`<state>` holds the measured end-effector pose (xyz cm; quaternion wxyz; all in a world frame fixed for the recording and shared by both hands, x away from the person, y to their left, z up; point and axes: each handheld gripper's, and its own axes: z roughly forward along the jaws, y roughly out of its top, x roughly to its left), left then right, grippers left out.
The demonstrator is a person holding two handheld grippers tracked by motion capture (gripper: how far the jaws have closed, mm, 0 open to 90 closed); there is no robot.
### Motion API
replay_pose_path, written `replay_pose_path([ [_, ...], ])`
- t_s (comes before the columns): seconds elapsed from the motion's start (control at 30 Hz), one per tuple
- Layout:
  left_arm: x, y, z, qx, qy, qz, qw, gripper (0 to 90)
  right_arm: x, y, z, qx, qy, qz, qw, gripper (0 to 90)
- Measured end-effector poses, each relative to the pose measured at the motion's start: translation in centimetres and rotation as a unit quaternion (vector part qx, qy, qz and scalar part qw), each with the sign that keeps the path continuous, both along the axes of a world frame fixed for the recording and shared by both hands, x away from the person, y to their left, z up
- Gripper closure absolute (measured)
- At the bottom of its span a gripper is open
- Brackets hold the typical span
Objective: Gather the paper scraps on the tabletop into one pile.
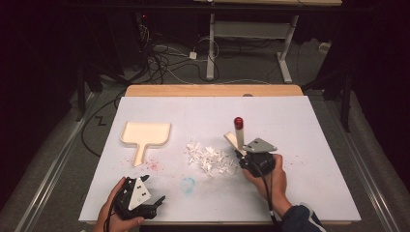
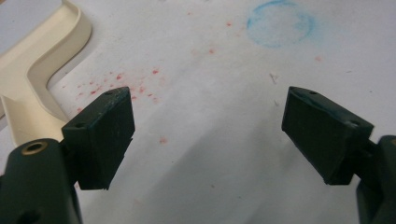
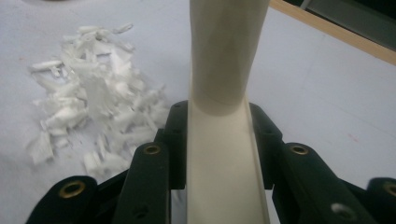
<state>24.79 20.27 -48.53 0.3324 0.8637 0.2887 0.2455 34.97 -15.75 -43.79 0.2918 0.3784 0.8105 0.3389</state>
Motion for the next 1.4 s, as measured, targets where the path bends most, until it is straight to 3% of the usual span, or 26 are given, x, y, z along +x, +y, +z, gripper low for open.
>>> replay_pose_path([
  [0.13, 0.1, 0.2, -0.1, -0.009, 0.006, 0.004, 0.9999, 16.0, 0.7, 3.2, -0.4, -0.002, -0.003, -0.007, 1.0, 67.5],
  [0.23, 0.3, 0.5, -0.1, -0.013, 0.008, 0.009, 0.9999, 16.4, 1.4, 4.7, -0.3, 0.019, -0.003, -0.01, 0.9998, 67.6],
  [0.3, 0.3, 0.5, -0.1, -0.013, 0.008, 0.008, 0.9998, 16.4, 2.1, 5.7, -0.3, 0.02, -0.004, -0.012, 0.9997, 67.6],
  [0.43, 0.2, 0.5, -0.1, -0.012, 0.009, 0.008, 0.9999, 16.4, 2.4, 6.6, -0.3, 0.03, -0.015, -0.01, 0.9994, 67.6],
  [0.53, 0.2, 0.4, -0.2, -0.007, 0.01, 0.004, 0.9999, 16.4, 2.3, 6.4, 0.0, 0.055, -0.016, -0.001, 0.9984, 67.7],
  [0.67, 0.3, 0.3, -0.2, -0.001, 0.005, 0.001, 1.0, 16.4, 2.4, 4.9, 1.3, 0.077, -0.024, 0.0, 0.9967, 67.7],
  [0.8, 0.3, 0.3, -0.3, -0.001, 0.01, 0.007, 0.9999, 16.4, 2.0, 2.3, 3.4, 0.082, -0.045, 0.003, 0.9956, 67.7],
  [0.9, 0.3, 0.1, -0.2, 0.005, 0.01, 0.007, 0.9999, 16.4, 1.0, 0.3, 4.3, 0.083, -0.027, 0.023, 0.9959, 67.7],
  [1.13, 0.1, 0.0, -0.3, 0.01, 0.013, 0.01, 0.9998, 16.4, -2.8, -4.4, 2.9, 0.055, 0.025, 0.076, 0.9953, 67.7],
  [1.2, 0.1, -0.1, -0.3, 0.012, 0.012, 0.01, 0.9998, 16.4, -3.7, -5.7, 2.7, 0.063, 0.025, 0.084, 0.9942, 67.7],
  [1.3, 0.0, -0.1, -0.2, 0.012, 0.009, 0.01, 0.9998, 16.4, -4.7, -7.5, 3.2, 0.067, 0.009, 0.066, 0.9955, 67.7],
  [1.4, 0.0, 0.0, -0.3, 0.013, 0.011, 0.008, 0.9998, 16.4, -5.1, -8.9, 3.4, 0.042, 0.007, 0.056, 0.9975, 67.7],
])
